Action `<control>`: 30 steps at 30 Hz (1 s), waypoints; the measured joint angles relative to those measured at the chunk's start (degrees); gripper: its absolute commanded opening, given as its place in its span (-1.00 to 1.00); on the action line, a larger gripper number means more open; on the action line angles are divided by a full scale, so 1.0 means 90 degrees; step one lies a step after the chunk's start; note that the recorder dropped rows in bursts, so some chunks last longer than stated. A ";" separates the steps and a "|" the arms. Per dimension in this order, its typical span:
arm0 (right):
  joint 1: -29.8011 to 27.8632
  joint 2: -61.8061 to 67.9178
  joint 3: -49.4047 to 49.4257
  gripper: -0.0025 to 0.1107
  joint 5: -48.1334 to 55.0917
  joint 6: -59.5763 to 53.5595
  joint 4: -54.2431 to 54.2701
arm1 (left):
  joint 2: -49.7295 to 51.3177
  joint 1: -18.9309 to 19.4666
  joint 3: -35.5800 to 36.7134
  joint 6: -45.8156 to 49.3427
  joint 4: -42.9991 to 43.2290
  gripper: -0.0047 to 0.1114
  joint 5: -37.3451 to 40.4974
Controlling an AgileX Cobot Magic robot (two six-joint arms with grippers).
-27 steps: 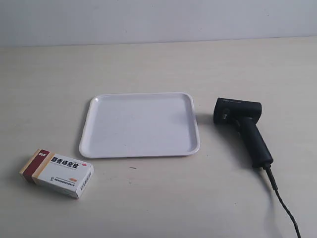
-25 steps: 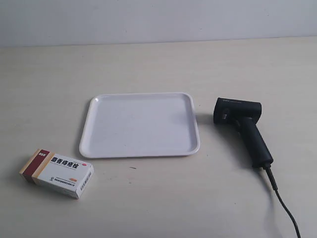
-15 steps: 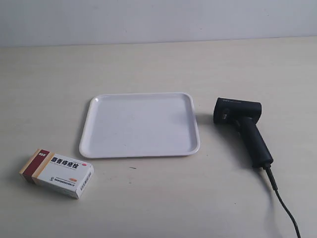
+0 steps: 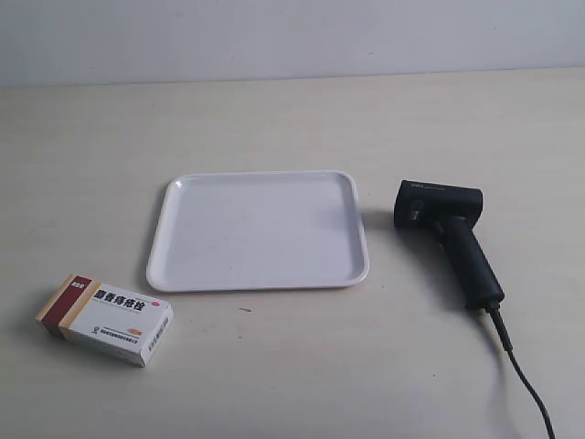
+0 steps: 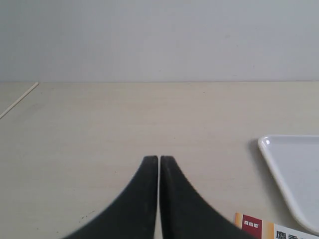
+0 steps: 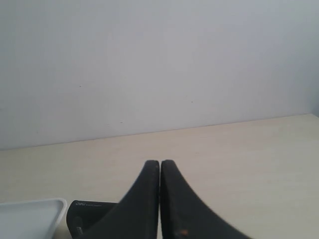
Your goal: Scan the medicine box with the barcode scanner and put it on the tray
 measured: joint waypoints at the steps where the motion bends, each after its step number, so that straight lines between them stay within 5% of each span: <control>1: 0.0000 0.0000 0.0000 -0.93 0.0000 0.0000 0.0000 | 0.0000 0.0000 0.0000 0.0000 0.0000 -0.85 0.0000; 10: 0.0000 0.0000 0.0000 -0.93 0.0000 0.0000 0.0000 | 0.0000 0.0000 0.0000 -0.0061 -0.0118 -0.85 -0.0047; 18: 0.0000 0.0000 0.0000 -0.93 -0.0014 0.0000 0.0801 | 0.0000 0.0000 -0.0016 -0.0569 -0.2516 -0.86 -0.1350; 24: 0.0000 0.0000 0.0000 -0.93 -0.0122 0.0000 0.1556 | 0.0354 0.0026 -0.1452 -0.0591 -0.2438 -0.92 -0.1059; 30: 0.0000 0.0000 0.0000 -0.93 -0.0134 0.0000 0.1624 | 0.2548 0.0026 -0.3377 0.0470 -0.2377 -0.92 0.1058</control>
